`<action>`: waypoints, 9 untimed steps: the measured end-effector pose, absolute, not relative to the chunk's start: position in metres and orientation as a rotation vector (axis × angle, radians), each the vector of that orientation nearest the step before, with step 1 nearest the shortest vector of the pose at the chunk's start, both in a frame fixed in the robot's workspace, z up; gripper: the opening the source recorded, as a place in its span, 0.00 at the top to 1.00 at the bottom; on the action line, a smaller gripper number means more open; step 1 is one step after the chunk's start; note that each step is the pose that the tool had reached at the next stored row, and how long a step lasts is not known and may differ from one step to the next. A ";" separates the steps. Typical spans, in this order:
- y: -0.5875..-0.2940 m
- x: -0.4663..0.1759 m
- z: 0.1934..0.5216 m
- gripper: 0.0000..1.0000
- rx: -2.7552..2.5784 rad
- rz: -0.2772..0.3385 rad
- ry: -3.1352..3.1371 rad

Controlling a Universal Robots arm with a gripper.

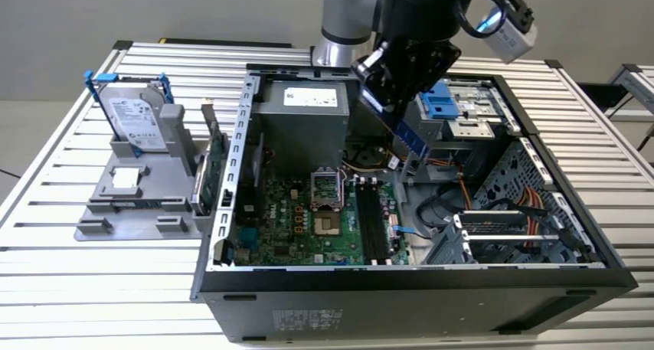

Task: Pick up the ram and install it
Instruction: 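Insert the ram into the slot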

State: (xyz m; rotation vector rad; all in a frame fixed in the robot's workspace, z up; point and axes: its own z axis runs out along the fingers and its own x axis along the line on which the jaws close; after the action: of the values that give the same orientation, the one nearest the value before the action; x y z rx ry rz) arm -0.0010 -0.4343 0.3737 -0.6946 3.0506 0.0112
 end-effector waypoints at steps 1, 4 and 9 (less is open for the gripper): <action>-0.434 -0.001 0.374 1.00 -0.677 0.011 3.055; -0.434 -0.001 0.374 1.00 -0.621 0.011 3.066; -0.434 -0.001 0.374 1.00 -0.527 0.010 3.084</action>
State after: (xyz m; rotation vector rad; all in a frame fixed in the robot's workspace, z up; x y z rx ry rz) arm -0.0010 -0.4343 0.3737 -0.5270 3.0836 0.0100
